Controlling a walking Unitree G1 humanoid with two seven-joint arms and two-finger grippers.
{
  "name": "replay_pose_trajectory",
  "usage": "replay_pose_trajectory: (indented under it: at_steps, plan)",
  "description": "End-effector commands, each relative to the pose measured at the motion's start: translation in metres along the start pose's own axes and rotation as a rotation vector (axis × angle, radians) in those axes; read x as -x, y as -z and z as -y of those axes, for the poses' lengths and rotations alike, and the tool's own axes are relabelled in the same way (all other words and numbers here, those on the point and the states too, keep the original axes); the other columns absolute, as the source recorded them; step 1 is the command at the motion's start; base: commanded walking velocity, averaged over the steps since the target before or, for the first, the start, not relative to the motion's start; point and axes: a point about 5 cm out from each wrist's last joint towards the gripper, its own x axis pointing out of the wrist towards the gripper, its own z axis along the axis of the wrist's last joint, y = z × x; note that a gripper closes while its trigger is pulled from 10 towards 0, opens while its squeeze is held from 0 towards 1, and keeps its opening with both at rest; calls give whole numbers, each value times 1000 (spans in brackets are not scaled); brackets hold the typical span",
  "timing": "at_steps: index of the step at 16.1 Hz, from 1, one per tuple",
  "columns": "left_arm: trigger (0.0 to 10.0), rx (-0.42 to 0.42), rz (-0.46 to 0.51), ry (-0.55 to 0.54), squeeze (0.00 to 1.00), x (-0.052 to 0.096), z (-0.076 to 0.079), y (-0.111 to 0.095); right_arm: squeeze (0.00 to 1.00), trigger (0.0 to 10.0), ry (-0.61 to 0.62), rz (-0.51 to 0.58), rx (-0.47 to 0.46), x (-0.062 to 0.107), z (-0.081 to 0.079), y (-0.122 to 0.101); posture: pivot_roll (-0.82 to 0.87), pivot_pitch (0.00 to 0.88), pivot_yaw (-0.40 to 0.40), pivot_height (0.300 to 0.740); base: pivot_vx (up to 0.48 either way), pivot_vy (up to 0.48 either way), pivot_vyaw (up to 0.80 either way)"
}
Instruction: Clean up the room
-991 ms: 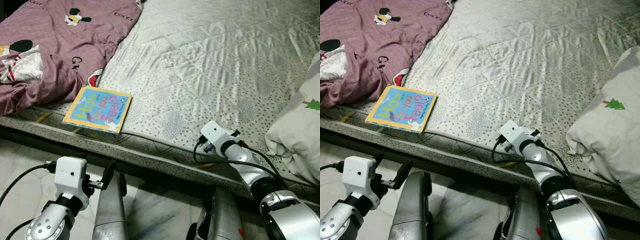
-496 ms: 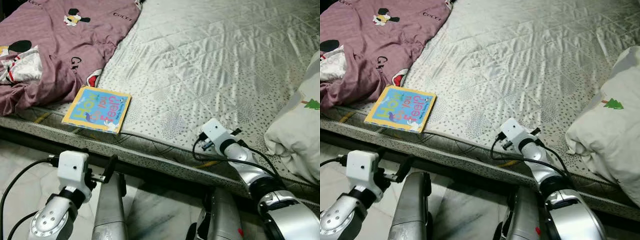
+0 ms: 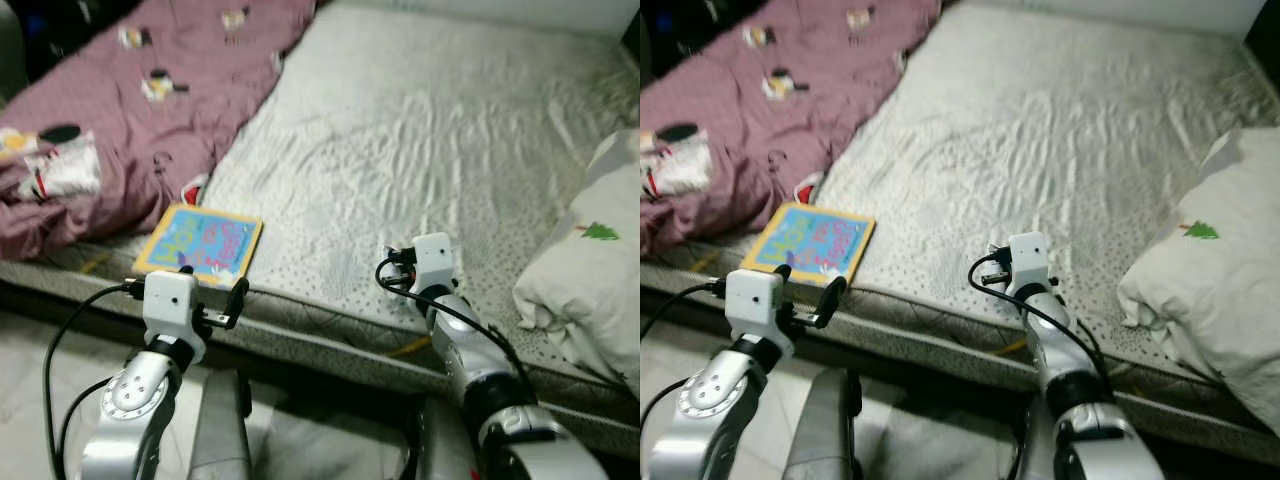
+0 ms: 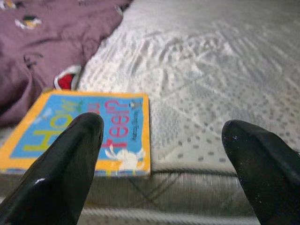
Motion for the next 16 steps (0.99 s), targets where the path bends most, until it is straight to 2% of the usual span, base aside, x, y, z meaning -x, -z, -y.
replay_pose_trajectory:
  at_steps: [1, 3, 4, 5, 6, 7, 8, 9, 13, 16]
  plan:
    - [10000, -7, 0, -4, 0, -3, 0, 3, 0, 0, -5, 38, -63, 3, -1, -5, 52, 0, -12, 532, 0, 0, 0]
    - [10000, 47, 30, -11, 0, -11, 2, 3, 0, 0, -66, 85, -165, 11, -13, -7, 26, 0, -18, 532, 0, 0, 0]
    - [10000, 48, 27, -20, 0, -14, -1, 6, 0, 2353, -94, 107, -196, 18, -20, -7, 12, 0, -16, 532, 0, 0, 0]
    - [10000, 51, 27, -39, 0, -16, -4, 9, 0, 3255, -110, 135, -199, 24, -24, -11, 3, 0, -13, 532, 0, 0, 0]
    - [10000, 62, 32, -71, 0, -17, -8, 10, 0, 10000, -133, 128, -225, 27, -29, -11, 0, 0, -12, 532, 0, 0, 0]
    - [10000, 94, 49, -80, 0, -18, -10, 9, 0, 10000, -129, 133, -201, 29, -30, -13, -5, 0, -10, 532, 0, 0, 0]
    - [10000, 140, 60, -97, 0, -18, -13, 9, 0, 10000, -120, 160, -205, 30, -30, -18, -6, 0, -9, 532, 0, 0, 0]
    - [10000, 151, 63, -104, 0, -19, -15, 9, 0, 10000, -120, 185, -225, 32, -29, -24, -3, 0, -11, 532, 0, 0, 0]
    - [10000, 148, 78, -95, 0, -17, -14, 11, 0, 10000, -71, 247, -250, 30, -19, -44, 6, 0, -16, 567, 0, 0, 0]
    - [10000, 143, 79, -97, 0, -17, -14, 10, 0, 10000, -74, 249, -256, 29, -19, -47, 19, 0, -16, 607, 0, 0, 0]
